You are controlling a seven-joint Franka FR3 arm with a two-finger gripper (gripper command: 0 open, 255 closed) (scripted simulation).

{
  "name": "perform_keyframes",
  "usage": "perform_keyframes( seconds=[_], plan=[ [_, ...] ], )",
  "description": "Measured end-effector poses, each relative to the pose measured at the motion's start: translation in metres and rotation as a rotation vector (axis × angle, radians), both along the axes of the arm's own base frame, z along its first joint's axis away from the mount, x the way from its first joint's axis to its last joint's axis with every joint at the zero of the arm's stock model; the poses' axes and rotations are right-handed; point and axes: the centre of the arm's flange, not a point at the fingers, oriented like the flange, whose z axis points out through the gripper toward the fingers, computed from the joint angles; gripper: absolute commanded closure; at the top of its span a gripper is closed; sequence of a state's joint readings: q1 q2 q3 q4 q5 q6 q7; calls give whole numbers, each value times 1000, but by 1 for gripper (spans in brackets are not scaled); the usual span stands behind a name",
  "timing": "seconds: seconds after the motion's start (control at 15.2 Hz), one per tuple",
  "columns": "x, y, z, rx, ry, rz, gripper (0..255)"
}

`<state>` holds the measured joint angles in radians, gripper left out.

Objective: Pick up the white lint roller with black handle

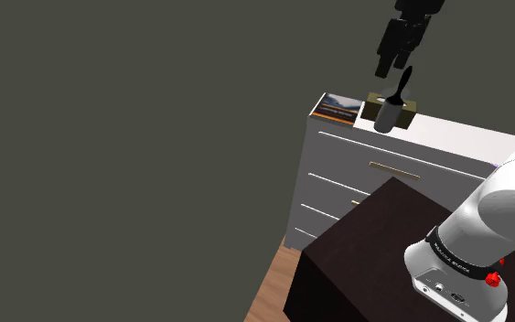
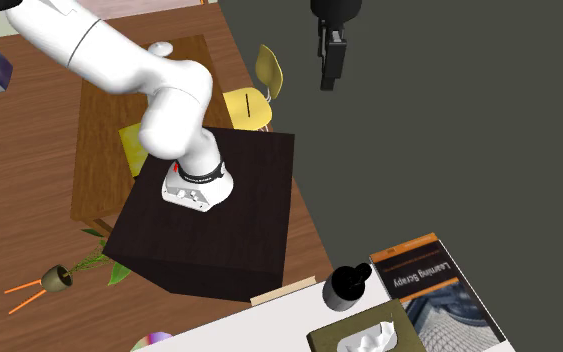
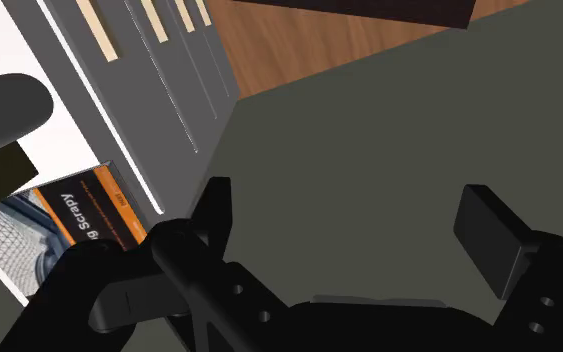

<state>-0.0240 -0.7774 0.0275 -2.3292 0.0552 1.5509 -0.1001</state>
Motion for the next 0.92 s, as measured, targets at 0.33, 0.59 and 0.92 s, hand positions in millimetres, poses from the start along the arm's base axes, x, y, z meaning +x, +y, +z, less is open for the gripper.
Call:
perform_keyframes(
  seconds=[0.33,0.59,0.92],
  plan=[
    [15,-24,-24,-26,-7,-69,0],
    [29,-59,-48,-61,-19,-160,0],
    [42,-105,-84,-106,-34,-275,0]
  ],
)
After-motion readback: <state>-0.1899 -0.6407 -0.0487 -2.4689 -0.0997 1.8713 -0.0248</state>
